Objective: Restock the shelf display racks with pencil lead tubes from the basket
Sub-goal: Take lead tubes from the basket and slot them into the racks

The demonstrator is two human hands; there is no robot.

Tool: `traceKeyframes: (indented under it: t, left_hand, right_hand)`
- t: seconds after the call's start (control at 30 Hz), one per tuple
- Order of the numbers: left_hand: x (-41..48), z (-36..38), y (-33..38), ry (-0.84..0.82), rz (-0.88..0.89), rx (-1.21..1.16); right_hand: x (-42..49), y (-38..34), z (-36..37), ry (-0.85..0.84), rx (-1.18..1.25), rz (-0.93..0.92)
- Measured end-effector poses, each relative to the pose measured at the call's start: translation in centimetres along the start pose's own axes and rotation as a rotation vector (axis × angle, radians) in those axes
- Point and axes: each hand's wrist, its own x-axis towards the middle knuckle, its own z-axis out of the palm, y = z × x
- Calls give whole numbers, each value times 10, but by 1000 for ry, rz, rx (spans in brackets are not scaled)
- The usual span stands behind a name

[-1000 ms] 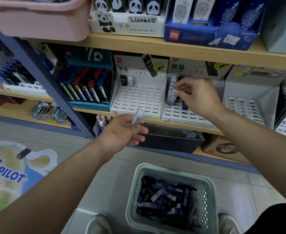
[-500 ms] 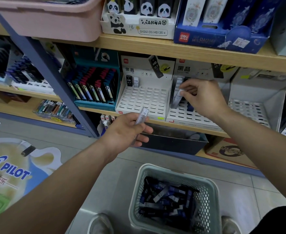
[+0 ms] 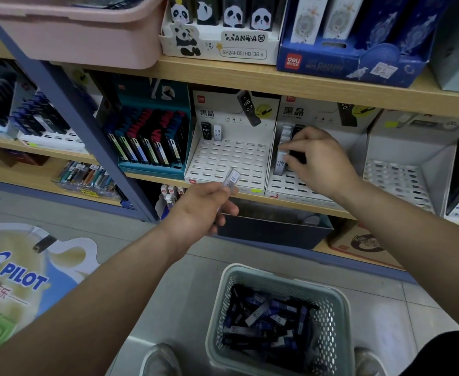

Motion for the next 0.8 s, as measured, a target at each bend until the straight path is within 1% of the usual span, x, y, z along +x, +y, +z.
traceKeyframes:
  t: [0.1, 0.13, 0.23, 0.3, 0.47, 0.57, 0.7, 0.8]
  left_hand:
    - [2, 2, 1, 9, -28, -63]
    - [2, 2, 2, 3, -18, -67]
    - [3, 6, 3, -28, 37, -21]
    - [3, 8, 2, -51, 76, 26]
    - [3, 10, 0, -77, 140, -17]
    - [3, 11, 1, -81, 142, 23]
    - [5, 10, 1, -75, 91, 12]
    - [7, 11, 1, -45, 60, 36]
  right_hand:
    - [-3, -12, -10, 21, 86, 23]
    - [-4, -21, -14, -11, 162, 38]
    - [-13, -56, -20, -214, 477, 100]
    - [-17, -69, -17, -277, 589, 122]
    - [-15, -67, -15, -281, 791, 236]
    - [-15, -59, -19, -270, 879, 261]
    - [-16, -51, -25, -202, 931, 282]
    - [-14, -45, -29, -95, 935, 312]
